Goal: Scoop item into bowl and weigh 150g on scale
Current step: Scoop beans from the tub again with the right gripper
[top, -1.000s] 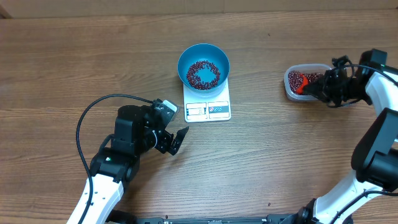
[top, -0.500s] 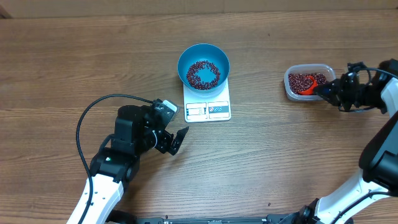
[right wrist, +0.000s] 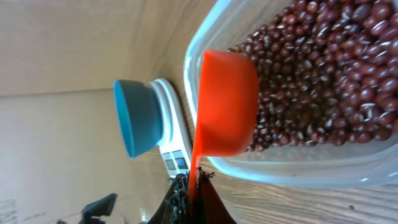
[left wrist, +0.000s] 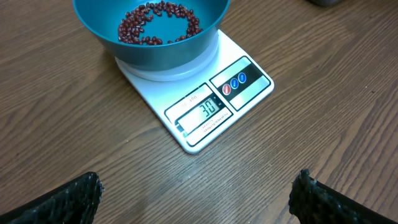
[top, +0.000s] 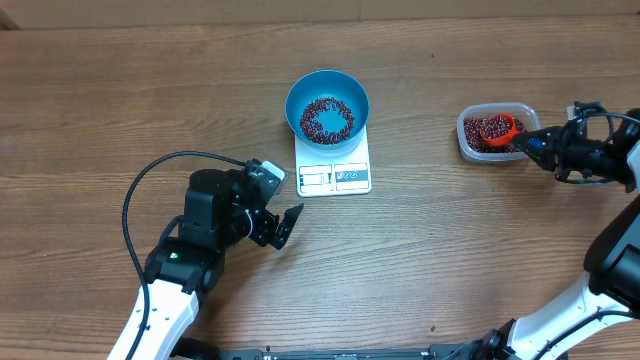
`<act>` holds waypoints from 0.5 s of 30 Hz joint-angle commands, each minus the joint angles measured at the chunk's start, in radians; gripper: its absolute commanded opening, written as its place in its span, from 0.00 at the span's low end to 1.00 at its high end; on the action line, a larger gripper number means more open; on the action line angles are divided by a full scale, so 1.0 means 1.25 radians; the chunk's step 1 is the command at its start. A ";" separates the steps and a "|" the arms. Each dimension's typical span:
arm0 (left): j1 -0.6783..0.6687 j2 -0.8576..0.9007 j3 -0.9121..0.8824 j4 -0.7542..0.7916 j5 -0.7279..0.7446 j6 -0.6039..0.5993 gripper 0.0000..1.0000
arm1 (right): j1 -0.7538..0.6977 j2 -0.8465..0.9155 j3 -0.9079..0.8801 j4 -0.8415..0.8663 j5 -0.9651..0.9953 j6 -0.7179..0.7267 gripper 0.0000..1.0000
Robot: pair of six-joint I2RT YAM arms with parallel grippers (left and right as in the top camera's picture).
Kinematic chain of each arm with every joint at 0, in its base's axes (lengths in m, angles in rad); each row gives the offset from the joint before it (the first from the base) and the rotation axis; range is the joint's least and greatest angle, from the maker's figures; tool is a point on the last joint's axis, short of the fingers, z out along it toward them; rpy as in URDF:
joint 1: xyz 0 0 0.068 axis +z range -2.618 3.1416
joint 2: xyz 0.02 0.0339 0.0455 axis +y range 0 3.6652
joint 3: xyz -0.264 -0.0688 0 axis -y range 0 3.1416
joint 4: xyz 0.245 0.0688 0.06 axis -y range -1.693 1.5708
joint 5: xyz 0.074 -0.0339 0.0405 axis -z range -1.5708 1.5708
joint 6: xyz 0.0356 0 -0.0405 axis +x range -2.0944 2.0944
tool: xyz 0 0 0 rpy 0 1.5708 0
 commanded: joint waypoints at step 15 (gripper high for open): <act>0.003 0.006 0.000 0.001 -0.002 -0.009 1.00 | -0.026 0.007 -0.001 -0.103 -0.194 -0.143 0.04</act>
